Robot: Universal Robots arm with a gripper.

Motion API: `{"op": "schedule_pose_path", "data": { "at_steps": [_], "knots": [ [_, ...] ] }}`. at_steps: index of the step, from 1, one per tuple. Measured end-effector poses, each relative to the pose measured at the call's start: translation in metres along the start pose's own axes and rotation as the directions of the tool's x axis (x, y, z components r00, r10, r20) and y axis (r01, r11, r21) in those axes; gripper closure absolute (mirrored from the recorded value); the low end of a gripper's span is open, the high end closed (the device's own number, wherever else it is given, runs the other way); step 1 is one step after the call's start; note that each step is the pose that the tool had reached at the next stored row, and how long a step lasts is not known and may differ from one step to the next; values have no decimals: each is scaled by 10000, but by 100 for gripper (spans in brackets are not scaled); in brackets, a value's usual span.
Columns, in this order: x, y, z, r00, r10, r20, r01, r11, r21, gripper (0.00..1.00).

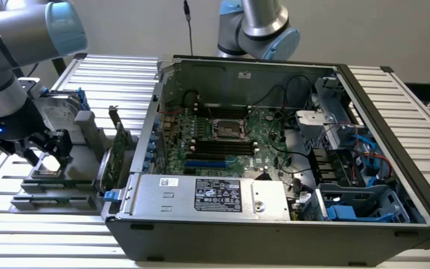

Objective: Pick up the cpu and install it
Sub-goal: 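Pick up the cpu and move it towards the insertion slot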

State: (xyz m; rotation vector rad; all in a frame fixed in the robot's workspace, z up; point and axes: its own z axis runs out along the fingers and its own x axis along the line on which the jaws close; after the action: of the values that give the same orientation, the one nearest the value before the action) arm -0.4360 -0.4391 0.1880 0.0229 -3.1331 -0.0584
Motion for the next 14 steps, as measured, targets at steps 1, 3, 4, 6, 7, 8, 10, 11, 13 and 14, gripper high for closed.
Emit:
{"op": "schedule_pose_path", "data": {
  "at_steps": [1,3,4,6,7,8,10,11,13,14],
  "knots": [
    [0,0,5,10000,1,0,-1,10000,0,33],
    [0,0,11,10000,3,-1,-3,10000,1,33],
    [0,0,14,10000,4,-1,-4,10000,0,33],
    [0,0,19,10000,6,1,-6,10000,-1,33],
    [0,0,20,10000,6,0,-6,10000,0,33],
    [0,0,21,10000,7,-1,-7,10000,0,33],
    [0,0,24,10000,7,1,-7,10000,-1,33],
    [0,2,24,10000,7,1,-7,10000,-1,33],
    [0,2,24,10000,7,1,-7,10000,3,33],
    [0,2,23,10000,8,0,-8,10000,8,33]
  ]
}}
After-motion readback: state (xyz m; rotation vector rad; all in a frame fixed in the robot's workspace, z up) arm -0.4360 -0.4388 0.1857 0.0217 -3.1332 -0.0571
